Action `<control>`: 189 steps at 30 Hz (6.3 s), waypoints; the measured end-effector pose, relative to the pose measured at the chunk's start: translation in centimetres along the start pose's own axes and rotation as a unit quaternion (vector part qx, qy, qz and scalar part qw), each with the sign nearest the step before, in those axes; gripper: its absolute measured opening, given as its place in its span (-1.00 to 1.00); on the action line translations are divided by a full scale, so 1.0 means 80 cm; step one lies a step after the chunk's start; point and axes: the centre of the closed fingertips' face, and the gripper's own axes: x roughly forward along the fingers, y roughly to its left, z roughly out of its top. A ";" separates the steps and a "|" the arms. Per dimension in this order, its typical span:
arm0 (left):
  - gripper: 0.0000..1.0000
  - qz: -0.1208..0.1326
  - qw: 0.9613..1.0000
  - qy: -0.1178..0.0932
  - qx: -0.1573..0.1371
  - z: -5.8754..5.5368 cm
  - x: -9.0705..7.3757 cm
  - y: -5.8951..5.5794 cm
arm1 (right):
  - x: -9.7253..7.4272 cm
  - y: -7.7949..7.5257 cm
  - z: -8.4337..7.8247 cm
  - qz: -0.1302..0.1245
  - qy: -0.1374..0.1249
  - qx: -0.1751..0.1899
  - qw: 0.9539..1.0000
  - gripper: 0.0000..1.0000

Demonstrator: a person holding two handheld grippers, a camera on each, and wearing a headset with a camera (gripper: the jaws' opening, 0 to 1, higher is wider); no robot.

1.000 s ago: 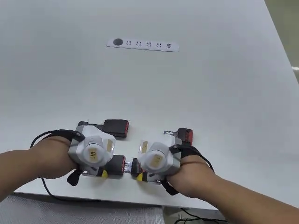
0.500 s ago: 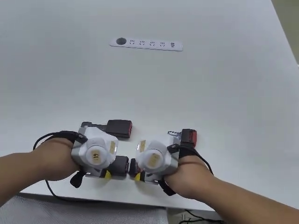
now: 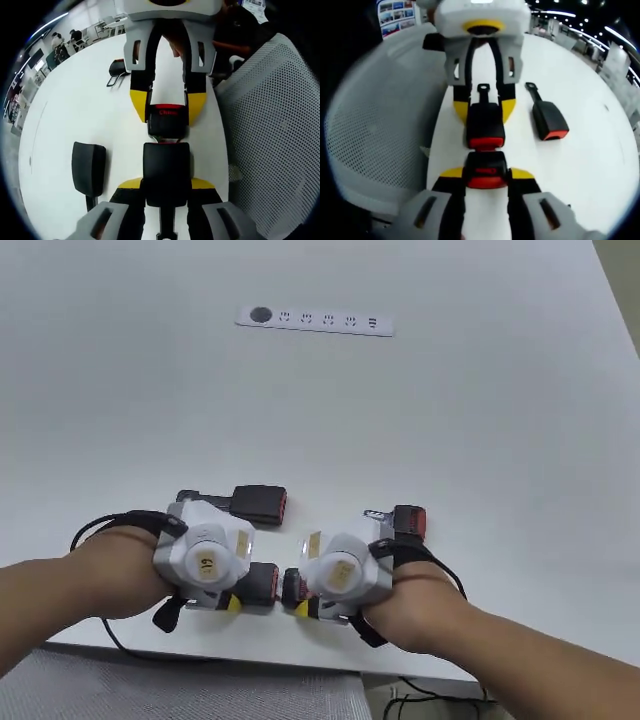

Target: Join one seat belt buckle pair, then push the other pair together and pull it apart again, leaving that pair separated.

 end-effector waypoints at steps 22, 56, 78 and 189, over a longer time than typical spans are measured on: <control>-0.33 -0.001 1.000 -0.002 0.010 0.002 -0.001 0.004 | 0.001 -0.001 0.003 0.001 -0.009 0.001 1.000 -0.35; -0.17 0.070 0.997 -0.037 0.022 0.027 -0.056 0.102 | -0.081 -0.090 -0.026 -0.080 -0.042 0.029 0.995 -0.31; -0.26 0.020 1.000 0.013 0.014 -0.003 -0.020 0.143 | -0.101 -0.140 -0.139 -0.058 0.036 0.032 0.997 -0.34; -0.37 -0.016 0.996 0.065 0.050 -0.005 -0.012 0.138 | -0.030 -0.135 -0.035 -0.029 0.017 0.010 0.999 -0.39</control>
